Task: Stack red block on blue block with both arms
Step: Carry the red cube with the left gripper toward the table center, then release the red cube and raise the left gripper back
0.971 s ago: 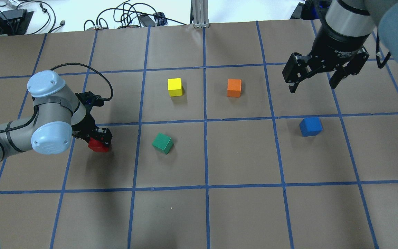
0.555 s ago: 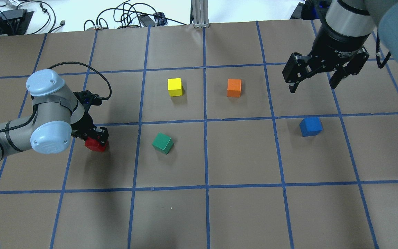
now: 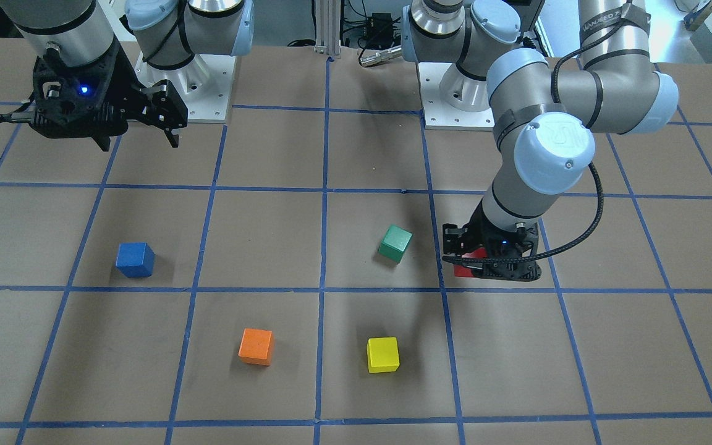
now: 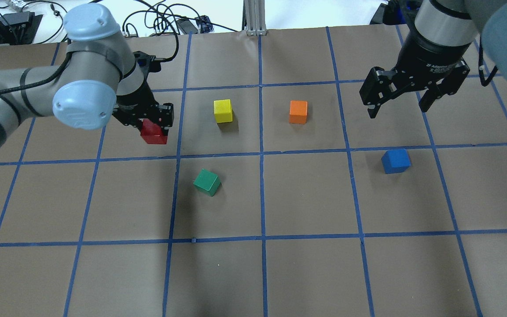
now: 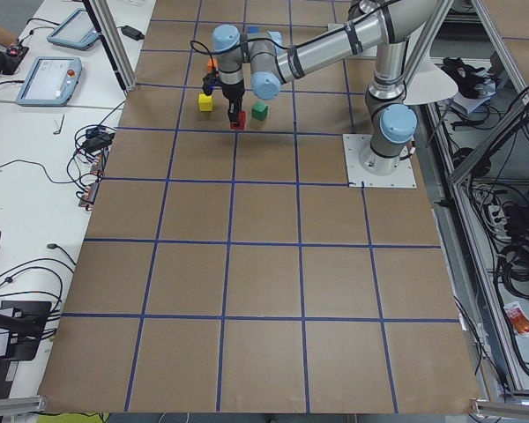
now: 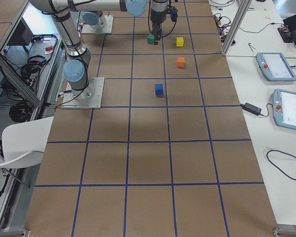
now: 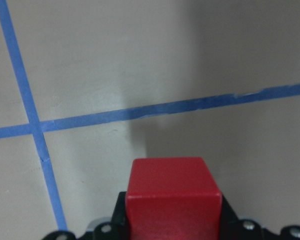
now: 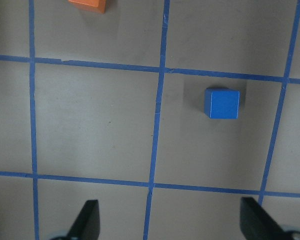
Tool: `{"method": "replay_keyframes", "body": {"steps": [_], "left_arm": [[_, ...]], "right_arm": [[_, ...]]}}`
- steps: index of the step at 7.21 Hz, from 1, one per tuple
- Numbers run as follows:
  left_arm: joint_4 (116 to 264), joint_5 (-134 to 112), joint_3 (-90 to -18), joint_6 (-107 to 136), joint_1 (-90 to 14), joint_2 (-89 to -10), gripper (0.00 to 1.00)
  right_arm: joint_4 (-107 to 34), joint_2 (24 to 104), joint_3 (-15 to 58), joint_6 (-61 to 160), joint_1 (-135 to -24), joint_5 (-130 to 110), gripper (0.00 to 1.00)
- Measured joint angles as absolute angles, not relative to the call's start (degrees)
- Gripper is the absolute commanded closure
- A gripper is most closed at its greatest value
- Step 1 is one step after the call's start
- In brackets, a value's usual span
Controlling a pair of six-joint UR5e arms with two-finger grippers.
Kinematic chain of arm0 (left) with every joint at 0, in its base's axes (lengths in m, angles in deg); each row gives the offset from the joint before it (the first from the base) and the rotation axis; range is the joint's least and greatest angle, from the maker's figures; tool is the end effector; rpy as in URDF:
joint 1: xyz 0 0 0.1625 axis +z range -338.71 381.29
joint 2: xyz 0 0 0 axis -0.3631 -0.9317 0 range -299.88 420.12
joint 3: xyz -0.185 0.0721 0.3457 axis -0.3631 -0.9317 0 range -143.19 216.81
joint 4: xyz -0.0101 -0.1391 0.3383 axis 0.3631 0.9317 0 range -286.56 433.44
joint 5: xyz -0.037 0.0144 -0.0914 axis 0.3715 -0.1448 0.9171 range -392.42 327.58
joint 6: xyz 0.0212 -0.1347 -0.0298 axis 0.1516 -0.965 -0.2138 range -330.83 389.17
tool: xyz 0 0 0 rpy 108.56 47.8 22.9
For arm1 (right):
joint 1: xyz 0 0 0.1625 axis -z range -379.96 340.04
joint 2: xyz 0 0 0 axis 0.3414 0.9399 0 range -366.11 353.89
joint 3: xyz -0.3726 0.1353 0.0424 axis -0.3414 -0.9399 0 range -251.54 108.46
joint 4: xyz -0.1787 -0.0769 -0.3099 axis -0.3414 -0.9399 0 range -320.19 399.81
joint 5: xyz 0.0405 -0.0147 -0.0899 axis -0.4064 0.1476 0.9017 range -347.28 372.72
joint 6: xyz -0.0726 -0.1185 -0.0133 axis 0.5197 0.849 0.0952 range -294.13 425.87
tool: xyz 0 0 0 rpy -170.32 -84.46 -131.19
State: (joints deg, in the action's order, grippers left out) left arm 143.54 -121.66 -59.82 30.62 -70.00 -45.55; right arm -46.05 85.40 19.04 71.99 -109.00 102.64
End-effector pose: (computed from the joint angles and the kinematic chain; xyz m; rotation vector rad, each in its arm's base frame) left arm -0.1468 -0.5135 0.2734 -0.0744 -3.1266 -0.0657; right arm 0.1265 -0.4241 0.4216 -0.1411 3.1323 0.0874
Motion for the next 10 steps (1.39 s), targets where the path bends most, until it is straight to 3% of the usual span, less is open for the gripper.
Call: {"method": "replay_keyframes", "body": {"steps": [3,6,7,9,10], "left_arm": [[139.7,-116.2,-53.7,15.9,-79.9,-52.0,1.00],[137.1,-116.5,-52.1,7.6,-86.0,-57.8,1.00],[134.5,-116.5,-52.1,5.2,-87.5,-59.7,0.45],[131.9,-116.6,-52.4,3.0,-89.0,-62.5,0.22],[131.6,-117.1,-52.7,3.1,-89.2,-63.3,0.03]], "right_arm": [[-47.7,85.4,19.2,72.3,-108.9,102.8,0.00],[-48.2,85.3,19.5,72.4,-108.7,102.9,0.00],[-48.2,85.3,19.6,72.4,-108.7,102.9,0.00],[-48.1,85.4,19.8,72.1,-108.7,102.9,0.00],[-48.1,85.3,19.8,72.1,-108.8,102.9,0.00]]}}
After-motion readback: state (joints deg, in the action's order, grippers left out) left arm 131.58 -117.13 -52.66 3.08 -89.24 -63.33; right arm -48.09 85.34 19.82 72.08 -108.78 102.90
